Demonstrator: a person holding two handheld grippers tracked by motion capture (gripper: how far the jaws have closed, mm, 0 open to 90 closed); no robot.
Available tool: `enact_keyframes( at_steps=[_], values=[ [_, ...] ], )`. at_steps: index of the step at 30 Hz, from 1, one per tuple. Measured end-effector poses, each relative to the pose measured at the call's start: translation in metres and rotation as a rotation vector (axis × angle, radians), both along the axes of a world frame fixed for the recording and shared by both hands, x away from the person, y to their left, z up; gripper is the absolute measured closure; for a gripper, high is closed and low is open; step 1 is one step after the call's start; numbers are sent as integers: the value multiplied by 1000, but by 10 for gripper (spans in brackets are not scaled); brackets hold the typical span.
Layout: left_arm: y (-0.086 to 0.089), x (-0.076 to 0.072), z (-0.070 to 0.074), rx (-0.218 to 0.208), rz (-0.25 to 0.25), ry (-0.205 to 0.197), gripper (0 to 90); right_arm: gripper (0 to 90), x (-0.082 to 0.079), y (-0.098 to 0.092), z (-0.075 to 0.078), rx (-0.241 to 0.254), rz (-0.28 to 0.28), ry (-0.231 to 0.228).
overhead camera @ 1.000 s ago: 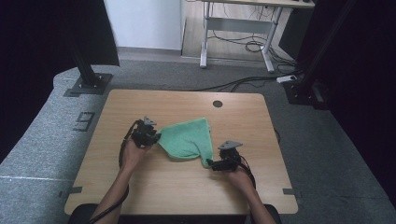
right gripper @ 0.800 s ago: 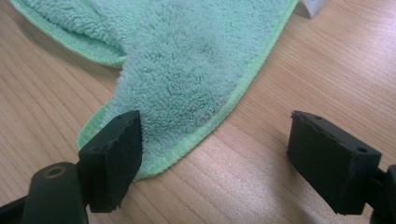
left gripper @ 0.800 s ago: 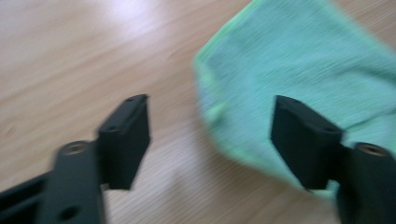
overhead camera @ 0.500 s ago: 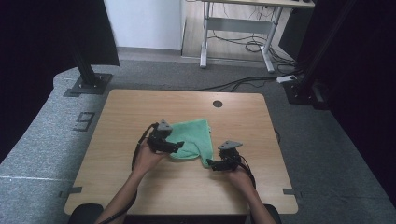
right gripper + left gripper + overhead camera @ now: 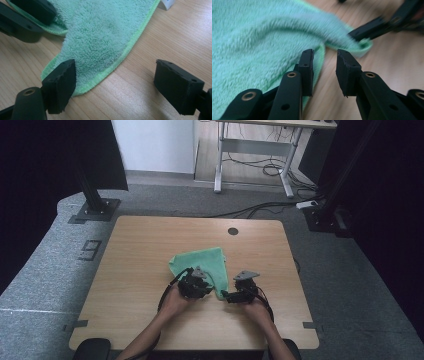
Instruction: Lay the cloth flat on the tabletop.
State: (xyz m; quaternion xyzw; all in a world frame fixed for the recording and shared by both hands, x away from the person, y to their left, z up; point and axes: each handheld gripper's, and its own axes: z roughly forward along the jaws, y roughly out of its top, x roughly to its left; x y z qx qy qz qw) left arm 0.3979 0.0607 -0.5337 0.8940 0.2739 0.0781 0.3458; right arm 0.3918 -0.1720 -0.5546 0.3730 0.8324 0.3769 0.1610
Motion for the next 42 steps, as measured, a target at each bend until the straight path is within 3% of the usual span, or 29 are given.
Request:
enact_keyframes(
  at_steps=[3, 6, 10, 15, 17, 20, 21, 34, 38, 40, 42],
  values=[
    [2, 0, -5, 9, 11, -20, 707, 179, 0, 0, 0, 0, 0, 0],
    [5, 0, -4, 18, 21, -22, 869, 179, 0, 0, 0, 0, 0, 0],
    [13, 0, 6, 0, 20, -13, 890, 176, 0, 0, 0, -1, 2, 0],
    [29, 0, 27, -59, 25, -4, 890, 175, 0, 0, 0, -1, 2, 0],
    [44, -3, 40, -80, 33, -8, 890, 175, 0, 0, 0, -1, 2, 0],
    [55, -5, 46, -94, 45, -12, 887, 175, 0, 0, 0, -1, 2, 1],
    [67, -7, 48, -112, 63, -9, 887, 176, 0, 0, 0, -1, 2, 0],
    [143, -23, 46, -225, 177, 1, 886, 175, 0, 0, 0, -1, -1, 0],
    [160, -27, 40, -232, 203, 14, 880, 174, 0, 0, 0, 0, 0, 1],
    [162, -30, 36, -216, 204, 7, 843, 173, 0, 0, 0, 0, 0, 1],
    [164, -31, 35, -218, 205, -12, 729, 173, 0, 0, 0, 0, 0, 1]
  ],
)
